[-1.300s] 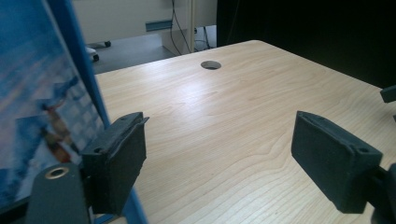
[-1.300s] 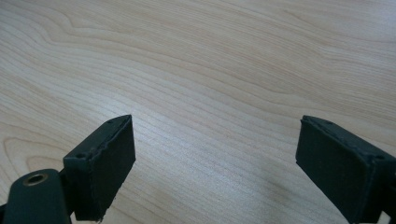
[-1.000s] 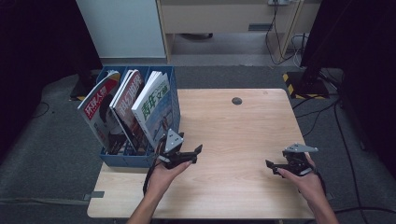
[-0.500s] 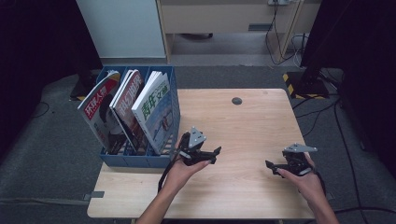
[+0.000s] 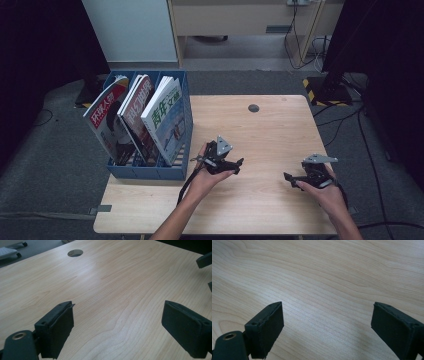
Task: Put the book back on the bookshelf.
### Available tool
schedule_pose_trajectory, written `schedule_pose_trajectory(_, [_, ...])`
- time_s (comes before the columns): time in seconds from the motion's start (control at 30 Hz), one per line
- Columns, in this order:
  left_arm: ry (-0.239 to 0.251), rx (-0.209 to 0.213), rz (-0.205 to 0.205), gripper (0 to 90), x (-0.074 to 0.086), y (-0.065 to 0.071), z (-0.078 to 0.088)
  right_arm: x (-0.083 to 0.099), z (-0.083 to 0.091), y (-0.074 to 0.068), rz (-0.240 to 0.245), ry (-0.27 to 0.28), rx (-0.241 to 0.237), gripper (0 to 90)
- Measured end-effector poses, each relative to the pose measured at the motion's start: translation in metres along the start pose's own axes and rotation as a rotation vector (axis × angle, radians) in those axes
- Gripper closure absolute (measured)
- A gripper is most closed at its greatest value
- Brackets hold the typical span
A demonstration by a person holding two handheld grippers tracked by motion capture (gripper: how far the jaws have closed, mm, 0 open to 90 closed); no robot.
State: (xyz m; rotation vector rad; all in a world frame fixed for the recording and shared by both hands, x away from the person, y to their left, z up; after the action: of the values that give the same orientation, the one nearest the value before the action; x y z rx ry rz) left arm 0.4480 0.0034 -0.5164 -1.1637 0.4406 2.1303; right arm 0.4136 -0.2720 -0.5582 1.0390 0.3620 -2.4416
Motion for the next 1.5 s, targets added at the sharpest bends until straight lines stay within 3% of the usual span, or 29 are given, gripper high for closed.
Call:
schedule_pose_trajectory(0.47, [-0.098, -0.015, 0.020, 9.8, 0.017, -0.006, -0.028, 0.002, -0.002, -0.001, -0.004, -0.015, -0.003, 10.7])
schedule_pose_trajectory(0.77, [-0.120, -0.015, 0.030, 8.3, 0.022, -0.014, -0.035, 0.003, -0.004, 0.002, -0.011, -0.017, 0.009, 8.9])
schedule_pose_trajectory(1.03, [-0.145, -0.046, 0.056, 7.6, 0.027, -0.024, -0.040, 0.004, -0.005, 0.003, -0.019, -0.024, 0.019, 8.1])
schedule_pose_trajectory(1.5, [-0.175, -0.043, 0.077, 6.9, 0.033, -0.028, -0.047, 0.004, -0.005, 0.004, -0.023, -0.023, 0.022, 8.0])
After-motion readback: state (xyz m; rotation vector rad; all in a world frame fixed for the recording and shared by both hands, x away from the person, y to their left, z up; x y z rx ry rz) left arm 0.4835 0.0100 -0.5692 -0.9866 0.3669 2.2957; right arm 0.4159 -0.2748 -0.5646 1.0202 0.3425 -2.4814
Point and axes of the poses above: each handheld gripper's, and its own axes: z roughly backward along the jaws, x roughly out of its underside, y roughly to its right, the point moved 6 cm from there along -z, roughly forward along the jaws, and after that the axes turned 1 degree about z, right-handed, at the moved point
